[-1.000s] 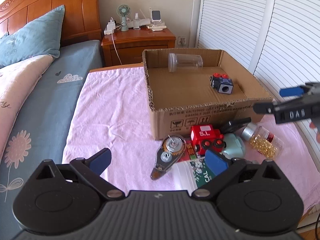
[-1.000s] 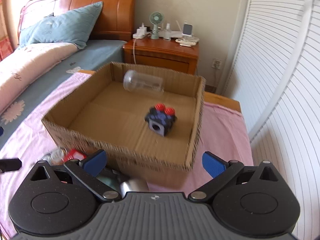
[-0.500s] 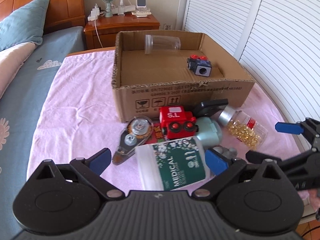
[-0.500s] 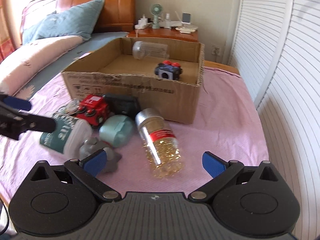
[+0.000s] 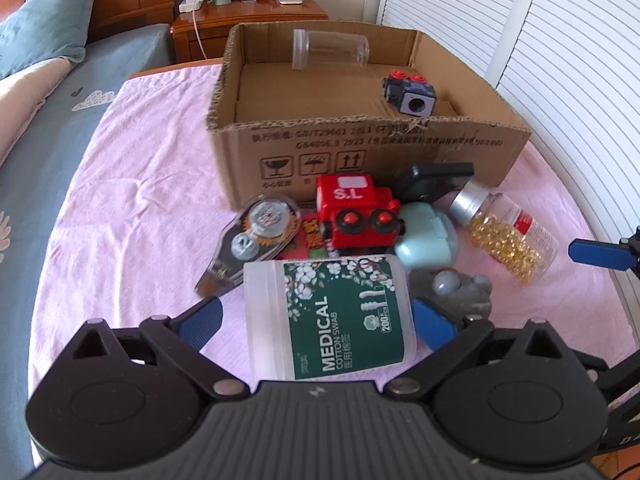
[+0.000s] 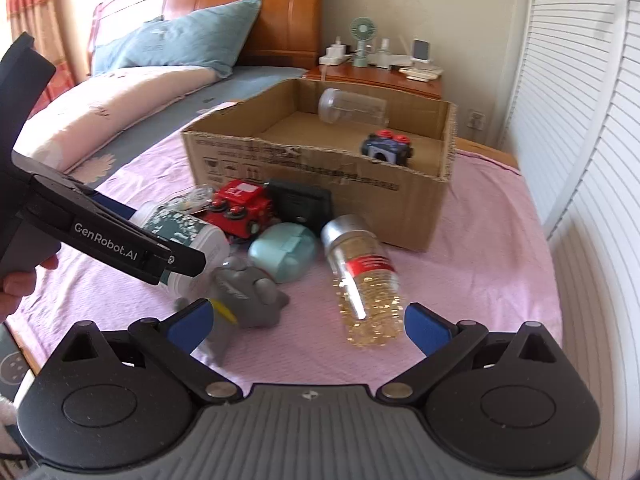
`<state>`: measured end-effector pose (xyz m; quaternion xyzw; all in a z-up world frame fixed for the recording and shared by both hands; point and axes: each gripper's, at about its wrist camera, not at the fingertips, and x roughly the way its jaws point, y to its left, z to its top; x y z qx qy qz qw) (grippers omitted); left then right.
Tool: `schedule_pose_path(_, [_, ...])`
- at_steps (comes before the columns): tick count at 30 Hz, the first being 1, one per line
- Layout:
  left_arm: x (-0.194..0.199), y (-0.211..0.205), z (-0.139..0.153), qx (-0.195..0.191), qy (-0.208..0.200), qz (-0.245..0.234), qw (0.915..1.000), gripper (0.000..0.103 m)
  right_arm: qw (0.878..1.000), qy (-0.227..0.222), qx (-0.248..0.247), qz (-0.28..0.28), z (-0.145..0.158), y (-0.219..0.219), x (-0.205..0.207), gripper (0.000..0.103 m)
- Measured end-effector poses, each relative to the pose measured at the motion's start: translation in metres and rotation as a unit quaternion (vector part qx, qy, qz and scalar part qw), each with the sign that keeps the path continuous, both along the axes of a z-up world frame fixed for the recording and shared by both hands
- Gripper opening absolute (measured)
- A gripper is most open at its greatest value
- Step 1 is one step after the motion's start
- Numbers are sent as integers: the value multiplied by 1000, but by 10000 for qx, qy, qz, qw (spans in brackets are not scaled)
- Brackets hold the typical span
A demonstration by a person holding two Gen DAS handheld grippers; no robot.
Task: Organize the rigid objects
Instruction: 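Grasp the white MEDICAL tub with the left tool while the right tool grasps the grey toy dog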
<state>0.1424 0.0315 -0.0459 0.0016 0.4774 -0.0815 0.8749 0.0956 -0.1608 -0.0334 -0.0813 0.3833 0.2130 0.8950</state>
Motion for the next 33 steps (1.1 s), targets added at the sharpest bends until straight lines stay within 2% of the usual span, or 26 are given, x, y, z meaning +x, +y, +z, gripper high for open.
schedule_pose_path(4, [-9, 15, 0, 119, -21, 191, 9997, 100, 9984, 159, 107, 532, -2, 13, -1, 103])
schedule_pose_path(8, [-14, 25, -2, 80, 8, 358, 9993, 100, 9948, 51, -123, 1010, -7, 37, 7, 103])
schedule_pose_path(15, [-21, 30, -2, -24, -46, 377, 9993, 100, 9877, 338, -277, 1498, -21, 59, 25, 103])
schedule_pose_path(24, [-21, 35, -1, -188, -129, 261, 9994, 100, 9816, 933, -297, 1639, -21, 55, -8, 103])
schedule_pose_path(26, [-21, 35, -2, -206, -155, 216, 9994, 100, 9819, 853, -430, 1634, -21, 56, -13, 103])
schedule_pose_path(30, [-25, 35, -3, -274, -267, 98, 9992, 100, 9883, 534, -652, 1268, -27, 55, -10, 103])
schedule_pose_path(33, [-28, 31, -5, -233, -397, -36, 9989, 100, 9887, 514, -695, 1221, -35, 52, -2, 103])
